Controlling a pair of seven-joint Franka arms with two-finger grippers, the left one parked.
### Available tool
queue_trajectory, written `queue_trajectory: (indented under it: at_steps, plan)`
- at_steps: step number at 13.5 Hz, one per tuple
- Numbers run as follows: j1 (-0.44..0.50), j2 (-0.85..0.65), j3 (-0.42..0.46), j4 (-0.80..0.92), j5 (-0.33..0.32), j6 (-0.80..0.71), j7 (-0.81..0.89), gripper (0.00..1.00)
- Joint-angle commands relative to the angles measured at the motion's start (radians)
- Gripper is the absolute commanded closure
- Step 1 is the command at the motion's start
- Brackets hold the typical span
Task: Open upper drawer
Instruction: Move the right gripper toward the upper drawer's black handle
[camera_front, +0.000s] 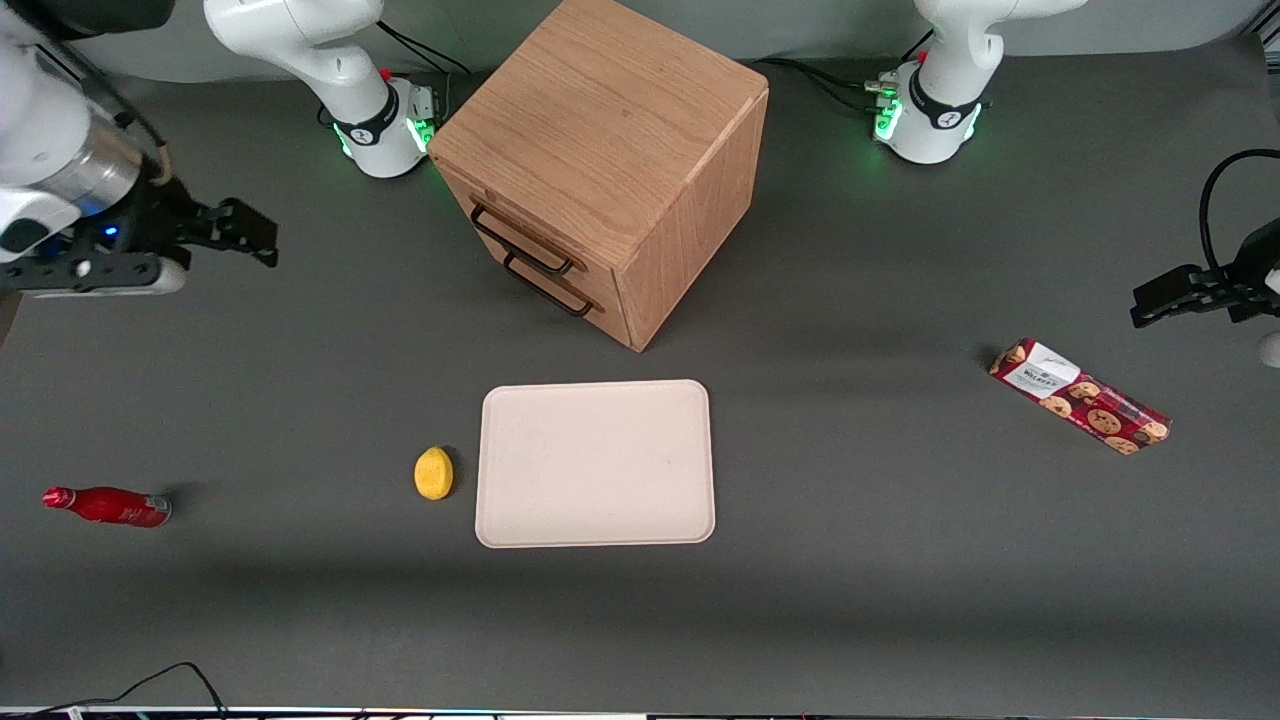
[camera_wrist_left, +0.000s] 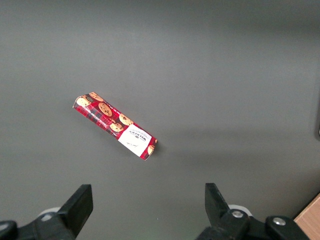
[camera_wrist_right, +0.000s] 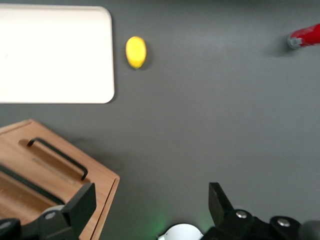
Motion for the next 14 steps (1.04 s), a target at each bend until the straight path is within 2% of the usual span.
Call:
queue_trajectory:
  at_steps: [1, 3, 6, 7, 9, 10, 12, 14]
  plan:
    - [0.114, -0.004, -0.039, 0.024, -0.011, -0.036, 0.000, 0.00]
    - [0.202, -0.004, -0.042, 0.027, -0.011, -0.038, 0.000, 0.00]
    - [0.280, 0.011, -0.043, 0.042, -0.010, -0.036, -0.015, 0.00]
    - [0.282, 0.016, -0.033, 0.042, 0.001, -0.036, -0.047, 0.00]
    - [0.268, 0.036, -0.034, 0.038, 0.120, -0.036, -0.122, 0.00]
    - [0.259, 0.048, -0.033, 0.036, 0.139, -0.035, -0.168, 0.00]
    - [0.244, 0.073, -0.028, 0.039, 0.144, -0.022, -0.244, 0.00]
    - [0.256, 0.096, -0.026, 0.036, 0.136, 0.013, -0.246, 0.00]
